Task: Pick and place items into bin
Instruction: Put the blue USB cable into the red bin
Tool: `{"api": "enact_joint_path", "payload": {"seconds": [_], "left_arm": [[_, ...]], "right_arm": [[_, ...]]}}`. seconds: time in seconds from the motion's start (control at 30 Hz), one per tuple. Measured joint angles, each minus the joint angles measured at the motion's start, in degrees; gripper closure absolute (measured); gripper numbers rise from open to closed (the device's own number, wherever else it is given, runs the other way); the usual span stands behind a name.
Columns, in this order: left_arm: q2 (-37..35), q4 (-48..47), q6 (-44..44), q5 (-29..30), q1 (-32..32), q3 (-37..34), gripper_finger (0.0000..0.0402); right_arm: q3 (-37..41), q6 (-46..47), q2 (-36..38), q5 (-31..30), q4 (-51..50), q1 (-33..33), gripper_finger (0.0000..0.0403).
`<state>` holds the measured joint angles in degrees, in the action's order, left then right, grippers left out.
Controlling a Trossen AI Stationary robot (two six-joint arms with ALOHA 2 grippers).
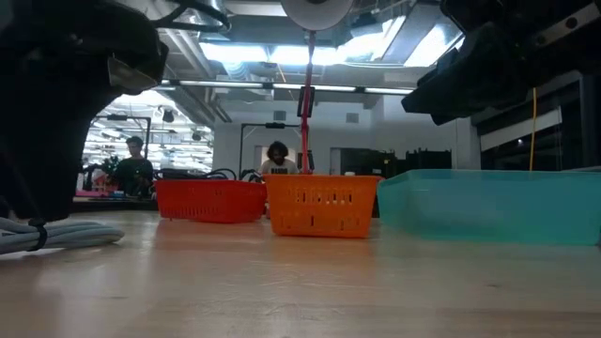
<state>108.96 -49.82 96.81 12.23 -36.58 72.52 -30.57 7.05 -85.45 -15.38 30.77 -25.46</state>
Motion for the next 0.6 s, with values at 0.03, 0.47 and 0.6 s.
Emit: {"api": "enact_joint_path", "payload": {"seconds": [0.03, 0.47, 0.6], "left_arm": [[0.09, 0.80, -0.02, 0.06, 0.00, 0.00, 0.0226], [3.47, 1.88, -2.65, -3.94, 0.68, 0.13, 0.0244], [4.42, 1.96, -8.48, -6.20, 1.47, 0.24, 0.0259]], "right_arm": [[0.00, 0.00, 0.00, 0.00, -0.01, 0.01, 0.0395], [0.00, 0.04, 0.00, 0.00, 0.02, -0.02, 0.0395], [0.00, 0.17, 0.00, 0.00, 0.02, -0.02, 0.0395]]}}
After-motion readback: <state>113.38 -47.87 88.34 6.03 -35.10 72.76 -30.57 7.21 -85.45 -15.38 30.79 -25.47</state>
